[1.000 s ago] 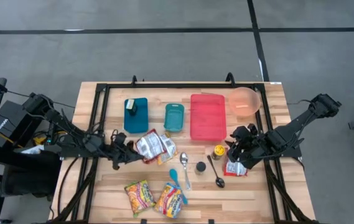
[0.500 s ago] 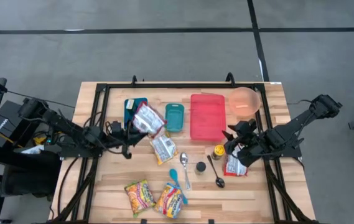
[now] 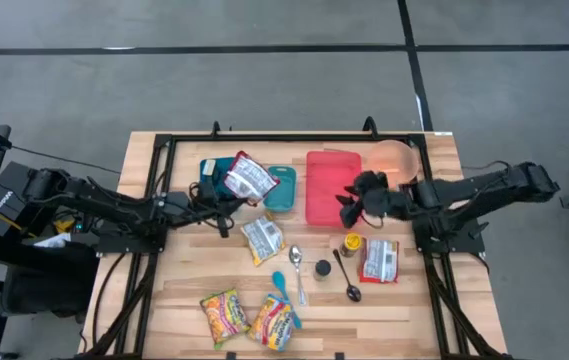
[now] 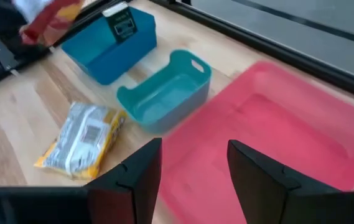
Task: Pick & Place Food Item
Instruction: Put the red noodle pack into the red bin
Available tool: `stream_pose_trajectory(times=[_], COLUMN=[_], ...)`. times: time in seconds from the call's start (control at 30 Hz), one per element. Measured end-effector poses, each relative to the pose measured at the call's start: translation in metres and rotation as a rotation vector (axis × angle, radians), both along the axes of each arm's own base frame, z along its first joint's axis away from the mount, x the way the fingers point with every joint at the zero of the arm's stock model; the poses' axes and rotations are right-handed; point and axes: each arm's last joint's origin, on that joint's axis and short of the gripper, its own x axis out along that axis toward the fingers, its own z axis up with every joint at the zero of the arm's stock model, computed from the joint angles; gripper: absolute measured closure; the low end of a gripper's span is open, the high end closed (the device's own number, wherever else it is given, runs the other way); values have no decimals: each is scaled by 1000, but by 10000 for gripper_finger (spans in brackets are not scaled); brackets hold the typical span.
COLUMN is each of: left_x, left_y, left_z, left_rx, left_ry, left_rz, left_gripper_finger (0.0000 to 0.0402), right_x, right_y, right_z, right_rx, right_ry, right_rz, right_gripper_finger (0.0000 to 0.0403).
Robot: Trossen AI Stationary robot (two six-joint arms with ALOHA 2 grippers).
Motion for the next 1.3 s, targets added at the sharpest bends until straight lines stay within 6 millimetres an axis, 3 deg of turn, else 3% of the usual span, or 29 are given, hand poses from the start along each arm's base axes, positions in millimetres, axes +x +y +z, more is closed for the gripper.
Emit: stream_pose_trajectory(times=[0.23, 0.47, 0.87, 1.3], left_x=[5, 15, 36, 77], left_y=[-3, -4, -9, -16], left_z=[-5, -21, -16, -16], left_rx=[39, 98, 130, 171], left_ry=[51, 135, 134, 180], left_rz=[-79, -88, -170, -275], left_gripper_finger=[399, 399, 399, 399], right_x=[6, 11, 13, 11], right_y=[-35, -55, -70, -73], right_z=[4, 13, -21, -22], right_rx=[17, 20, 54, 141], right_ry=[-10, -94, -390, -459], right_rz=[32, 128, 391, 511], right_gripper_finger=[226, 226, 226, 226])
